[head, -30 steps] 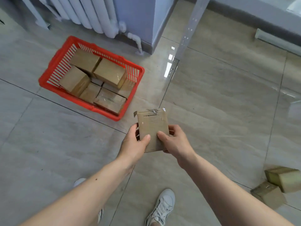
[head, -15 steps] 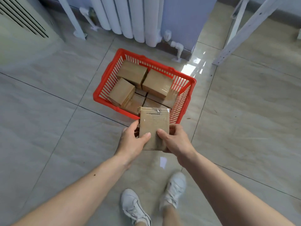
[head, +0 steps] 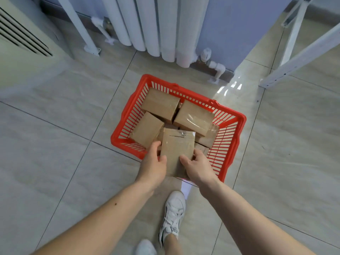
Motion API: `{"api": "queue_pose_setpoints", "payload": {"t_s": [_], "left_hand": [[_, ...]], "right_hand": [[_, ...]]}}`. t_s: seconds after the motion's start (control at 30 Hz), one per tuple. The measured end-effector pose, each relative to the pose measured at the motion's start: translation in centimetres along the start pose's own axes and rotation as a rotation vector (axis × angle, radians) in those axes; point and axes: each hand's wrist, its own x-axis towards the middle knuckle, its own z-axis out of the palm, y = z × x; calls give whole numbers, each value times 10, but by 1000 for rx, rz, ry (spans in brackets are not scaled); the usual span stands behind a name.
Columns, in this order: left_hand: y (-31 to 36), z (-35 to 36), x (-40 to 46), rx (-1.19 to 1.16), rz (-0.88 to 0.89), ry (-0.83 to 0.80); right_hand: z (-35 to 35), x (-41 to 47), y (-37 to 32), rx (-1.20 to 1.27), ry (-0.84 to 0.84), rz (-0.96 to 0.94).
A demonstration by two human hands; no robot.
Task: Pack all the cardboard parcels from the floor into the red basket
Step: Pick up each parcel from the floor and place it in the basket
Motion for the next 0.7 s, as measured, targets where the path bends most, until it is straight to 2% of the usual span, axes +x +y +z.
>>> {"api": "queue_pose_setpoints", "payload": {"t_s": [0.17,0.43,0.7], "left_hand": [[-3,-7,43,103,11,-90],[-17,-10,121,426,59,-222],[-36,4,155,577,160,-242]], "right_hand": [[19,35,-4,-3,27,54],[66,88,19,59,150,150],[95,139,50,131,273,199]]}}
